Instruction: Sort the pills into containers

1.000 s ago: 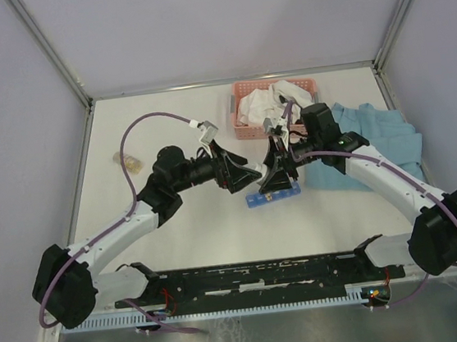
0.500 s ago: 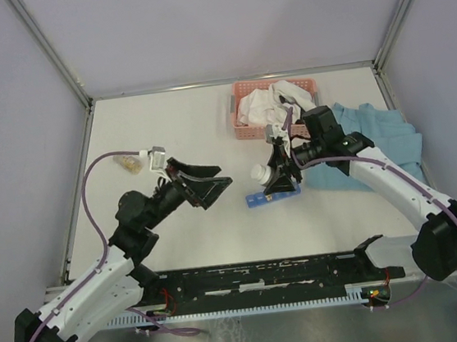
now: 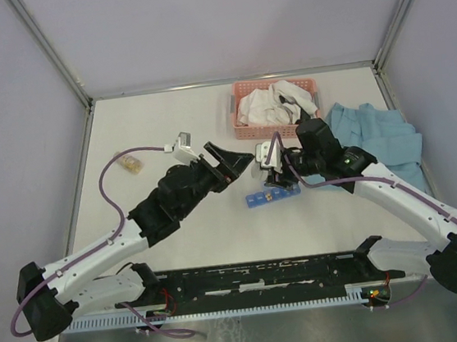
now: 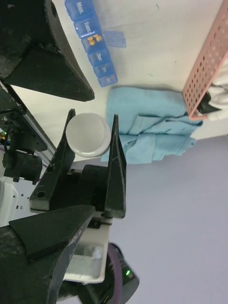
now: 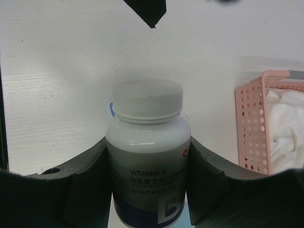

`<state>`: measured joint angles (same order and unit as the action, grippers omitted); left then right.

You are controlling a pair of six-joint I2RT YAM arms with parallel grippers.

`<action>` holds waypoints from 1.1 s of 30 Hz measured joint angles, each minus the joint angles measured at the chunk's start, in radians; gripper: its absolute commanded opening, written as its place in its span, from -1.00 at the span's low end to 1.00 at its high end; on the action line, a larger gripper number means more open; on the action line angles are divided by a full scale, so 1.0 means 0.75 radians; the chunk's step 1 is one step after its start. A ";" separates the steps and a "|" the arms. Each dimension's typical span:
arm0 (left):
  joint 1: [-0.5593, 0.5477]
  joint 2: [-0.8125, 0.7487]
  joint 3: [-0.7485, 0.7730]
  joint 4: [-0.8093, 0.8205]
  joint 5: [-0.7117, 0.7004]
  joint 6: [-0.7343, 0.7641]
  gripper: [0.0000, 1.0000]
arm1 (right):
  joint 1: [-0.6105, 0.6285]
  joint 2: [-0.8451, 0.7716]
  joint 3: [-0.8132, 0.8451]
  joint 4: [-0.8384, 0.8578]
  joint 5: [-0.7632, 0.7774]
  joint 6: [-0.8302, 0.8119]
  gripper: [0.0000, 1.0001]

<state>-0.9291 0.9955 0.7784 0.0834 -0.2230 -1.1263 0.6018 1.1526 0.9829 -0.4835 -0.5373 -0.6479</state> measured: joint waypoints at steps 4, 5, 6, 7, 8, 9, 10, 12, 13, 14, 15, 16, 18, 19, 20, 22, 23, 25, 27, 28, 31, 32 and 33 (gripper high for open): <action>-0.024 0.078 0.039 -0.065 -0.068 -0.028 0.82 | 0.021 0.001 0.000 0.009 0.056 -0.016 -0.99; -0.030 0.096 0.042 -0.075 -0.081 -0.034 0.79 | 0.024 0.001 0.000 0.010 0.064 -0.017 -0.99; -0.033 0.108 0.044 -0.085 -0.086 -0.035 0.77 | 0.024 0.001 0.000 0.011 0.070 -0.017 -0.99; -0.038 0.123 0.046 -0.097 -0.089 -0.038 0.74 | 0.026 0.001 0.000 0.013 0.072 -0.017 -0.99; -0.042 0.138 0.050 -0.108 -0.090 -0.039 0.72 | 0.027 0.001 0.000 0.015 0.076 -0.017 -0.99; -0.045 0.148 0.053 -0.111 -0.089 -0.039 0.70 | 0.027 0.001 0.000 0.017 0.081 -0.017 -0.99; -0.047 0.157 0.056 -0.111 -0.087 -0.039 0.69 | 0.029 0.002 0.000 0.017 0.084 -0.017 -0.99; -0.051 0.168 0.058 -0.108 -0.084 -0.039 0.65 | 0.032 0.004 0.000 0.017 0.091 -0.017 -0.99; -0.052 0.172 0.058 -0.104 -0.084 -0.039 0.63 | 0.033 0.005 0.000 0.017 0.091 -0.017 -0.99; -0.052 0.175 0.058 -0.101 -0.082 -0.039 0.60 | 0.033 0.006 0.000 0.017 0.091 -0.017 -0.99; -0.053 0.181 0.060 -0.098 -0.081 -0.039 0.59 | 0.033 0.007 0.000 0.017 0.092 -0.017 -0.99; -0.053 0.184 0.061 -0.097 -0.080 -0.039 0.57 | 0.033 0.008 0.000 0.017 0.092 -0.017 -0.99; -0.053 0.191 0.061 -0.088 -0.075 -0.039 0.53 | 0.033 0.010 0.000 0.017 0.091 -0.017 -0.99; -0.053 0.193 0.061 -0.083 -0.074 -0.039 0.52 | 0.033 0.010 0.000 0.017 0.091 -0.017 -0.99; -0.053 0.197 0.061 -0.076 -0.073 -0.039 0.51 | 0.033 0.010 0.000 0.017 0.091 -0.017 -0.99; -0.053 0.207 0.061 -0.060 -0.064 -0.039 0.46 | 0.033 0.010 0.000 0.017 0.091 -0.017 -0.99; -0.053 0.212 0.061 -0.053 -0.056 -0.039 0.43 | 0.033 0.010 0.000 0.017 0.091 -0.017 -0.99; -0.055 0.221 0.061 -0.039 -0.044 -0.039 0.40 | 0.033 0.010 0.000 0.017 0.091 -0.017 -0.99; -0.056 0.229 0.061 -0.027 -0.036 -0.039 0.35 | 0.033 0.010 0.000 0.017 0.091 -0.017 -0.99; -0.056 0.230 0.061 -0.025 -0.029 -0.039 0.31 | 0.033 0.010 0.000 0.017 0.091 -0.017 -0.99; -0.056 0.232 0.061 -0.016 -0.012 -0.039 0.19 | 0.033 0.010 0.000 0.017 0.091 -0.017 -0.99; -0.056 0.232 0.061 -0.010 -0.008 -0.039 0.11 | 0.033 0.010 0.000 0.017 0.091 -0.017 -0.99; -0.056 0.233 0.061 -0.005 -0.005 -0.039 0.04 | 0.033 0.010 0.000 0.017 0.091 -0.017 -0.99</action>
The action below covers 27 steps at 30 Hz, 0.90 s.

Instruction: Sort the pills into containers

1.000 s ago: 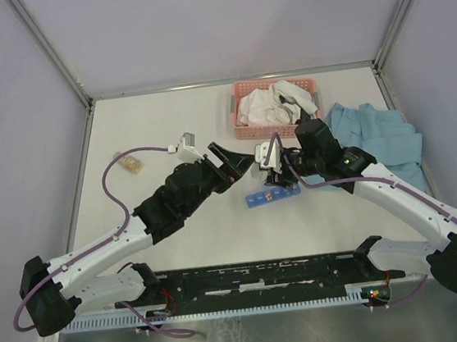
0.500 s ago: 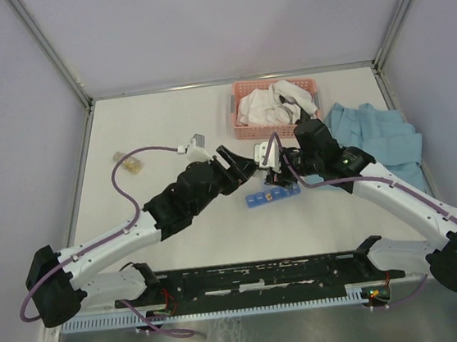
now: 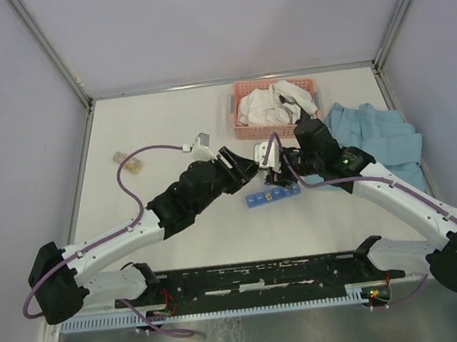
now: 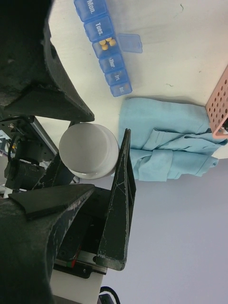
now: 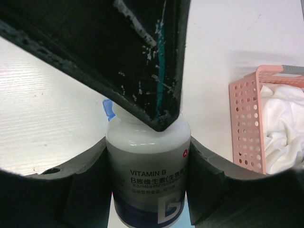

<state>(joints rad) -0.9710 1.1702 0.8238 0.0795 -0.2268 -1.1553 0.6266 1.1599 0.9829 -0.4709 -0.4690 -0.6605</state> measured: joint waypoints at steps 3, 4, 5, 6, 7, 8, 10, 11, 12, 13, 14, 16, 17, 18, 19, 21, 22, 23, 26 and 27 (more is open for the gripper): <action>0.001 0.004 -0.001 0.002 0.004 0.000 -0.18 | -0.001 0.000 0.000 0.004 0.001 0.000 -0.99; 0.001 0.006 -0.001 0.004 0.007 0.000 -0.24 | -0.001 0.000 0.000 0.004 0.003 0.000 -0.99; 0.001 0.008 -0.001 0.005 0.011 0.000 -0.29 | -0.001 0.001 0.000 0.002 0.004 0.000 -0.99; 0.001 0.008 -0.001 0.006 0.016 0.001 -0.33 | -0.001 0.001 0.000 -0.001 0.004 0.001 -0.99; 0.002 0.008 -0.001 0.006 0.019 0.001 -0.36 | -0.001 0.001 0.000 -0.002 0.004 0.001 -0.99; 0.002 0.008 -0.002 0.006 0.024 0.001 -0.38 | -0.001 0.001 0.000 -0.004 0.002 0.002 -0.99; 0.004 0.008 -0.008 0.011 0.039 0.007 -0.41 | -0.001 0.001 0.000 -0.013 -0.003 0.007 -0.99; 0.005 0.008 -0.013 0.015 0.049 0.017 -0.41 | -0.004 0.001 0.000 -0.022 -0.011 0.013 -0.99; 0.007 0.008 -0.017 0.022 0.065 0.032 -0.42 | -0.011 0.001 0.000 -0.033 -0.029 0.020 -0.99; 0.007 0.007 -0.020 0.028 0.076 0.050 -0.41 | -0.019 0.002 0.000 -0.039 -0.048 0.028 -0.99; 0.008 0.006 -0.026 0.044 0.095 0.078 -0.41 | -0.036 0.003 0.001 -0.049 -0.084 0.042 -0.99; 0.010 0.000 -0.048 0.091 0.142 0.163 -0.38 | -0.076 0.010 0.002 -0.074 -0.181 0.072 -0.99; 0.011 -0.005 -0.061 0.112 0.163 0.200 -0.37 | -0.098 0.017 0.004 -0.088 -0.229 0.084 -0.99; 0.013 -0.011 -0.079 0.147 0.193 0.255 -0.39 | -0.120 0.026 0.006 -0.103 -0.288 0.100 -0.99; 0.017 -0.017 -0.101 0.185 0.234 0.315 -0.41 | -0.145 0.039 0.007 -0.122 -0.365 0.121 -0.99; 0.034 -0.024 -0.135 0.260 0.344 0.451 -0.44 | -0.181 0.063 0.012 -0.159 -0.483 0.150 -0.99; 0.047 -0.024 -0.146 0.291 0.409 0.525 -0.44 | -0.198 0.077 0.015 -0.183 -0.547 0.164 -0.99; 0.059 -0.024 -0.149 0.307 0.467 0.588 -0.43 | -0.210 0.093 0.021 -0.208 -0.603 0.174 -0.99; 0.099 -0.024 -0.147 0.331 0.683 0.842 -0.42 | -0.230 0.148 0.049 -0.289 -0.746 0.187 -0.99; 0.110 -0.025 -0.141 0.324 0.750 0.932 -0.40 | -0.233 0.166 0.058 -0.318 -0.781 0.186 -0.99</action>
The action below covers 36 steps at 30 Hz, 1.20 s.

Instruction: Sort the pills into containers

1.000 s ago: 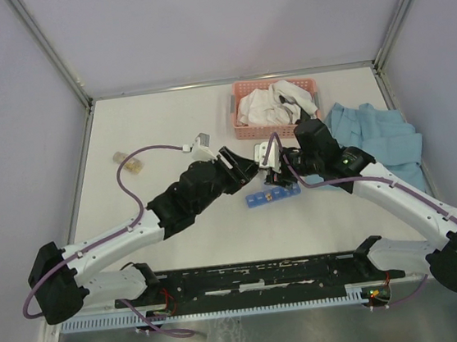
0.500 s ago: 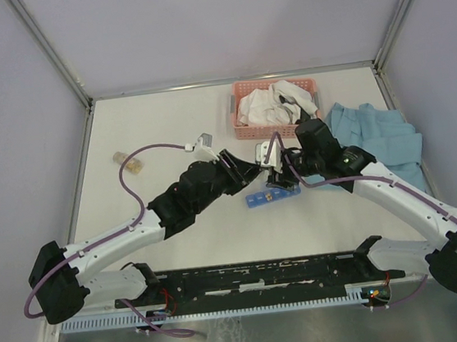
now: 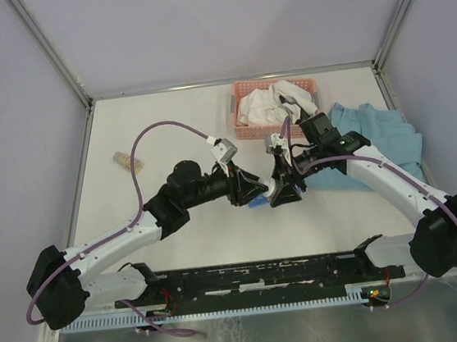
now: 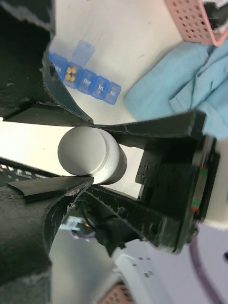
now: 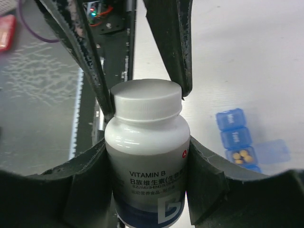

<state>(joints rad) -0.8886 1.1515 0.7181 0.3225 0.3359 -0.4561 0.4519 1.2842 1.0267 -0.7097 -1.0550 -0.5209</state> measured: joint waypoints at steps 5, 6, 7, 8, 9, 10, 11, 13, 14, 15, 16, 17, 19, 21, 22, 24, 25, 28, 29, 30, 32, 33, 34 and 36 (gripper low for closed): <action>0.011 -0.008 0.060 -0.121 0.166 0.368 0.09 | -0.001 0.045 0.018 -0.086 -0.098 -0.025 -0.99; 0.013 -0.015 0.061 -0.128 0.173 0.401 0.28 | -0.001 0.045 0.022 -0.087 -0.103 -0.030 -0.99; 0.016 -0.028 0.061 -0.131 0.179 0.426 0.48 | 0.000 0.045 0.027 -0.083 -0.111 -0.031 -0.99; 0.021 -0.045 0.056 -0.126 0.184 0.438 0.64 | 0.005 0.045 0.035 -0.071 -0.121 -0.030 -0.99; 0.022 -0.060 0.048 -0.119 0.181 0.440 0.73 | 0.006 0.045 0.043 -0.060 -0.122 -0.030 -0.99; 0.025 -0.081 0.031 -0.098 0.167 0.431 0.79 | 0.006 0.044 0.050 -0.046 -0.123 -0.030 -0.99; 0.027 -0.106 0.006 -0.075 0.147 0.414 0.87 | 0.006 0.043 0.058 -0.032 -0.122 -0.033 -0.99; 0.035 -0.155 -0.040 -0.032 0.106 0.375 0.93 | 0.006 0.039 0.062 -0.015 -0.116 -0.042 -0.99; 0.039 -0.184 -0.064 -0.014 0.077 0.347 1.00 | 0.006 0.035 0.062 -0.012 -0.109 -0.051 -0.99; 0.040 -0.219 -0.091 0.003 0.040 0.313 0.99 | 0.006 0.021 0.062 -0.012 -0.084 -0.074 -0.99; 0.048 -0.308 -0.142 0.038 -0.036 0.242 0.99 | 0.006 0.014 0.062 -0.012 -0.073 -0.085 -0.99; 0.048 -0.340 -0.161 0.063 -0.071 0.193 0.99 | 0.006 0.004 0.062 -0.011 -0.049 -0.102 -0.99; 0.048 -0.421 -0.219 0.105 -0.139 0.058 0.99 | 0.014 -0.033 0.054 0.002 0.009 -0.135 -0.99; 0.048 -0.461 -0.252 0.129 -0.181 -0.048 0.99 | 0.024 -0.095 0.025 0.042 0.077 -0.169 -0.99; 0.048 -0.466 -0.256 0.137 -0.196 -0.100 0.99 | 0.029 -0.122 0.011 0.059 0.104 -0.182 -0.99; 0.048 -0.450 -0.256 0.148 -0.245 -0.232 0.95 | 0.049 -0.176 -0.016 0.089 0.186 -0.212 -0.99; 0.048 -0.431 -0.255 0.148 -0.278 -0.301 0.91 | 0.062 -0.195 -0.024 0.104 0.238 -0.224 -0.99; 0.046 -0.350 -0.234 0.102 -0.369 -0.495 0.89 | 0.098 -0.213 -0.045 0.164 0.375 -0.251 -0.99; 0.039 -0.315 -0.215 0.075 -0.412 -0.559 0.89 | 0.111 -0.215 -0.053 0.182 0.425 -0.257 -0.99; 0.028 -0.279 -0.192 0.046 -0.445 -0.611 0.89 | 0.125 -0.216 -0.062 0.199 0.472 -0.261 -0.99; -0.006 -0.224 -0.146 -0.007 -0.522 -0.687 0.89 | 0.153 -0.216 -0.077 0.230 0.561 -0.272 -0.99; -0.027 -0.203 -0.124 -0.030 -0.554 -0.714 0.89 | 0.167 -0.216 -0.082 0.240 0.597 -0.278 -0.99; -0.043 -0.189 -0.107 -0.045 -0.580 -0.731 0.88 | 0.179 -0.217 -0.085 0.246 0.622 -0.281 -0.99; -0.069 -0.164 -0.078 -0.061 -0.628 -0.769 0.84 | 0.202 -0.219 -0.092 0.263 0.670 -0.287 -0.99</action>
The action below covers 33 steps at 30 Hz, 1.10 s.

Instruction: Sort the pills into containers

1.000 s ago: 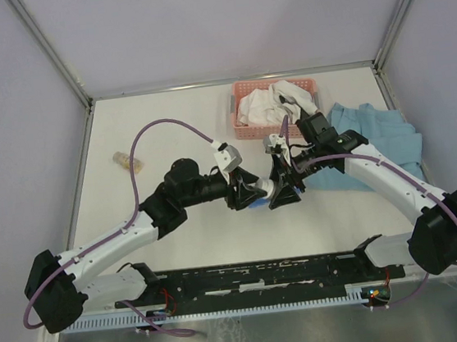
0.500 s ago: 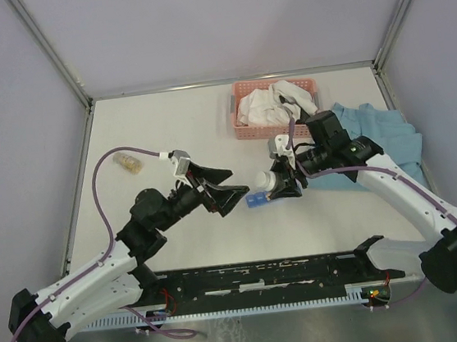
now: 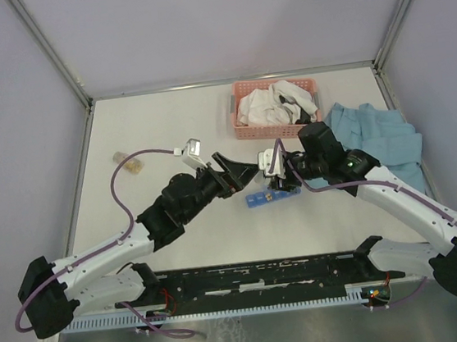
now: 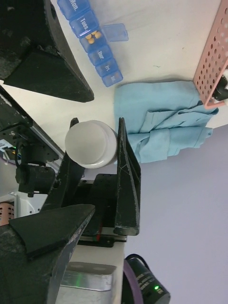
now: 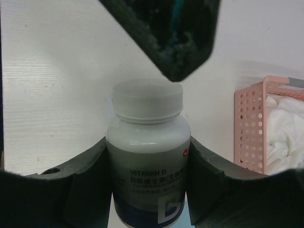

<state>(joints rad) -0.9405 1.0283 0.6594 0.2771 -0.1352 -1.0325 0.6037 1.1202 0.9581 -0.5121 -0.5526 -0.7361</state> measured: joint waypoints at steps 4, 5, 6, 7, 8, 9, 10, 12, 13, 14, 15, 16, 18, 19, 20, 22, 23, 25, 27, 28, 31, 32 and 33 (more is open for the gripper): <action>-0.008 0.034 0.012 0.002 -0.067 -0.059 0.72 | 0.028 -0.001 -0.007 0.020 0.054 -0.004 -0.99; -0.008 0.047 0.013 0.002 -0.075 -0.069 0.67 | 0.033 -0.001 -0.009 0.027 0.064 -0.004 -0.99; -0.008 0.058 0.013 0.001 -0.081 -0.074 0.62 | 0.036 -0.001 -0.009 0.031 0.072 -0.004 -0.99; -0.009 0.076 0.015 0.001 -0.087 -0.084 0.57 | 0.039 -0.001 -0.009 0.035 0.079 -0.004 -0.99; -0.009 0.089 0.016 0.001 -0.087 -0.091 0.56 | 0.039 -0.001 -0.009 0.039 0.083 -0.004 -0.99; -0.010 0.102 0.017 0.002 -0.087 -0.099 0.53 | 0.040 -0.001 -0.009 0.042 0.087 -0.004 -0.99; -0.010 0.112 0.017 0.002 -0.086 -0.106 0.50 | 0.041 -0.001 -0.009 0.044 0.089 -0.004 -0.99; -0.012 0.126 0.018 0.002 -0.085 -0.116 0.48 | 0.042 -0.001 -0.009 0.046 0.093 -0.004 -0.99; -0.012 0.133 0.020 0.003 -0.085 -0.119 0.45 | 0.042 -0.001 -0.009 0.046 0.097 -0.004 -0.99; -0.012 0.137 0.021 0.006 -0.084 -0.121 0.44 | 0.042 -0.001 -0.009 0.046 0.101 -0.004 -0.99; -0.012 0.141 0.022 0.010 -0.082 -0.125 0.43 | 0.042 0.000 -0.009 0.046 0.105 -0.004 -0.99; -0.012 0.144 0.023 0.013 -0.078 -0.127 0.43 | 0.042 -0.001 -0.009 0.046 0.109 -0.004 -0.99; -0.012 0.145 0.024 0.015 -0.066 -0.129 0.38 | 0.043 -0.001 -0.009 0.047 0.113 -0.004 -0.99; -0.012 0.145 0.024 0.016 -0.062 -0.129 0.37 | 0.044 -0.001 -0.009 0.046 0.115 -0.004 -0.99; -0.012 0.148 0.025 0.022 -0.060 -0.131 0.36 | 0.046 -0.001 -0.009 0.047 0.116 -0.004 -0.99; -0.012 0.154 0.028 0.025 -0.054 -0.138 0.35 | 0.049 0.000 -0.009 0.049 0.118 -0.004 -0.99; -0.012 0.158 0.030 0.026 -0.050 -0.141 0.35 | 0.051 0.000 -0.009 0.051 0.120 -0.004 -0.99; -0.012 0.166 0.031 0.033 -0.041 -0.144 0.32 | 0.054 0.000 -0.010 0.057 0.124 -0.004 -0.99; -0.012 0.174 0.034 0.034 -0.025 -0.153 0.27 | 0.057 0.000 -0.010 0.061 0.132 -0.004 -0.99; -0.013 0.177 0.038 0.033 -0.020 -0.159 0.24 | 0.059 0.000 -0.010 0.062 0.137 -0.004 -0.99; -0.013 0.184 0.047 0.040 -0.008 -0.165 0.08 | 0.062 0.000 -0.010 0.065 0.148 -0.004 -0.99; -0.013 0.185 0.047 0.043 -0.001 -0.165 0.01 | 0.062 0.000 -0.010 0.065 0.151 -0.004 -0.99; -0.013 0.185 0.047 0.044 0.007 -0.165 -0.06 | 0.063 0.001 -0.010 0.065 0.153 -0.004 -0.99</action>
<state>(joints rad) -0.9504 1.1667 0.6949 0.3099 -0.1303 -1.1564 0.6506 1.1206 0.9508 -0.4633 -0.4377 -0.7387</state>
